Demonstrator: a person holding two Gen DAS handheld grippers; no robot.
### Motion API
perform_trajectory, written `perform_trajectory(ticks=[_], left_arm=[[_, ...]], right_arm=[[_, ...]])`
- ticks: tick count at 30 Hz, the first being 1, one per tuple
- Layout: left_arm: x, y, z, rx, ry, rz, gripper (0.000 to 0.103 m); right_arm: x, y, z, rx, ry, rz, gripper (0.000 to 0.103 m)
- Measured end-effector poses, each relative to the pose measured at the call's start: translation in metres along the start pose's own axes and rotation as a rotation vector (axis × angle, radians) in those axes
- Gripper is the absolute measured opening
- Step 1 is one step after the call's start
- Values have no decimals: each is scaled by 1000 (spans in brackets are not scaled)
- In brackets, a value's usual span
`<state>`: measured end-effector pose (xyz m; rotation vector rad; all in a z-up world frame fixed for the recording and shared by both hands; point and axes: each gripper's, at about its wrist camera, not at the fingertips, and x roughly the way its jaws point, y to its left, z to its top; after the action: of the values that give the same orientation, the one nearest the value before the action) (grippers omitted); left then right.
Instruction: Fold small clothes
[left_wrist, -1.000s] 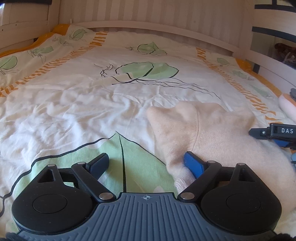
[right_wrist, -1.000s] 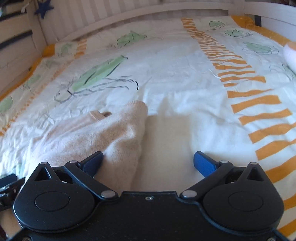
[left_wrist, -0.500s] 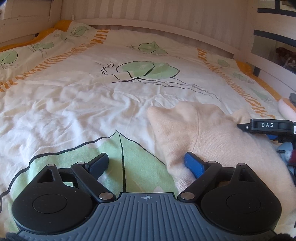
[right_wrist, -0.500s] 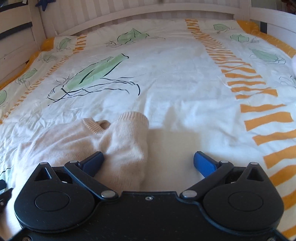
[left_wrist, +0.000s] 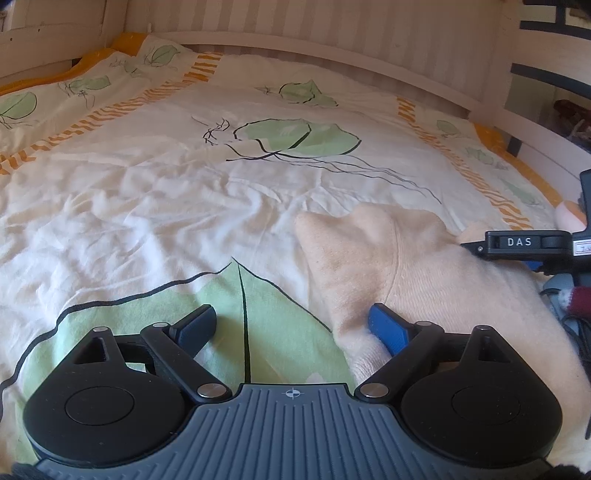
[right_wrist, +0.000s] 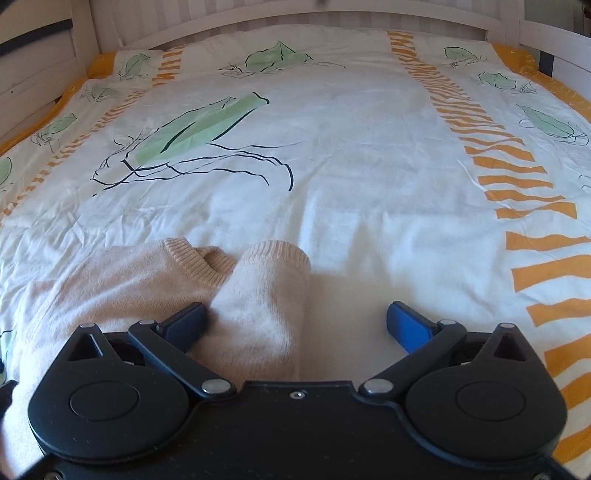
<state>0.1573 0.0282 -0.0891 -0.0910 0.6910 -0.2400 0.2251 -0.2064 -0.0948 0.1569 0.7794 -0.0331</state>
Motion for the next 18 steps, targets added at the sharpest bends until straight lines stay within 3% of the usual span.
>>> perform_trajectory(ticks=[8, 14, 18], left_arm=[[-24, -5, 14, 13, -21, 9, 91], [-71, -28, 21, 44, -44, -5, 91], [-95, -48, 19, 47, -12, -20, 90]], right_arm=[[-82, -10, -5, 60, -189, 74, 103], [-134, -3, -30, 55, -178, 143, 103], [-160, 12, -48, 6, -144, 102, 103]])
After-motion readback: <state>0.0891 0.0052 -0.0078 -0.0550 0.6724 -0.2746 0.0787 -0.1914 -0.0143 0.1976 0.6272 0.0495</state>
